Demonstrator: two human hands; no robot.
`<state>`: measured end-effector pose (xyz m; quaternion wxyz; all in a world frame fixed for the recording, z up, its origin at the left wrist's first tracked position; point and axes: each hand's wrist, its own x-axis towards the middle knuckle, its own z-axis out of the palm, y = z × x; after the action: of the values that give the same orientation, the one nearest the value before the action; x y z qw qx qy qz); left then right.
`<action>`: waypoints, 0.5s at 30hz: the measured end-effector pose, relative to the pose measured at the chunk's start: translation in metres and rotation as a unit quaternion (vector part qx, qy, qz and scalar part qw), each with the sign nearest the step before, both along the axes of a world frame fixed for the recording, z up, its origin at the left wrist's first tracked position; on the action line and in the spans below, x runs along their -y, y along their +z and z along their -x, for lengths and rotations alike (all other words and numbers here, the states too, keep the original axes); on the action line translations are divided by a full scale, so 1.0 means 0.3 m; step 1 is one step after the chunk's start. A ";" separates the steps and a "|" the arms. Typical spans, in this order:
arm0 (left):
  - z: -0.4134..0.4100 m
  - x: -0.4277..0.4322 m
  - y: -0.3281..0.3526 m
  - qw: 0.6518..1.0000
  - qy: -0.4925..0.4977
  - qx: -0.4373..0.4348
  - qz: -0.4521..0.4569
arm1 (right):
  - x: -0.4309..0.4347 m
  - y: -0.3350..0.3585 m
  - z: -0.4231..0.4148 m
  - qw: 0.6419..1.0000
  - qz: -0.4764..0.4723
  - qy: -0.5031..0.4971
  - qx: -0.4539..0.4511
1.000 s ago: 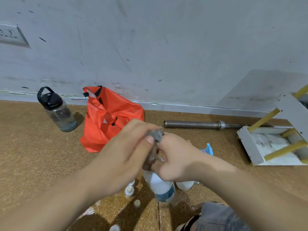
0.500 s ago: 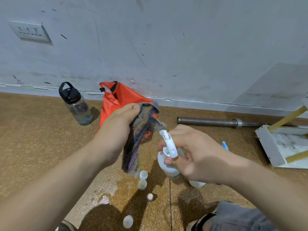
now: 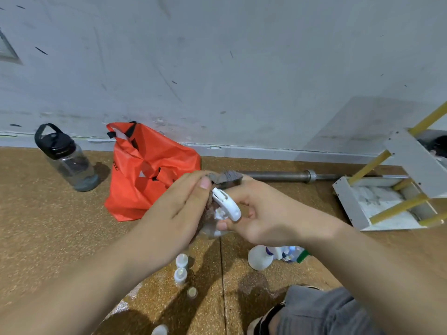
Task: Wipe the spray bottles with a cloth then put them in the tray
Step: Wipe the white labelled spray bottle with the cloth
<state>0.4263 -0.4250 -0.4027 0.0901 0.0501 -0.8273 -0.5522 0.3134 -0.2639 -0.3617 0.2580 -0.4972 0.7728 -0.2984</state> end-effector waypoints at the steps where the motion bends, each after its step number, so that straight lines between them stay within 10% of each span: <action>1: -0.003 0.004 0.014 0.996 0.001 -0.050 0.077 | 0.000 0.011 0.003 1.000 0.000 -0.003 0.001; 4: 0.007 0.013 0.005 0.988 -0.006 -0.112 0.109 | -0.001 0.022 0.009 0.999 -0.002 0.000 -0.033; 8: 0.036 0.012 -0.018 0.992 0.033 0.041 -0.117 | 0.002 0.000 0.007 0.998 -0.010 0.008 -0.067; 13: 0.004 -0.007 0.012 0.990 0.021 -0.108 0.092 | -0.011 0.031 0.003 0.999 -0.037 0.022 0.013; 15: -0.005 -0.008 0.014 0.996 0.021 -0.083 0.039 | -0.011 0.033 0.002 0.999 -0.022 0.032 0.006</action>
<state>0.4278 -0.4226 -0.3985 0.1719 0.0175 -0.8367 -0.5197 0.3129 -0.2606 -0.3517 0.2828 -0.5140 0.7612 -0.2763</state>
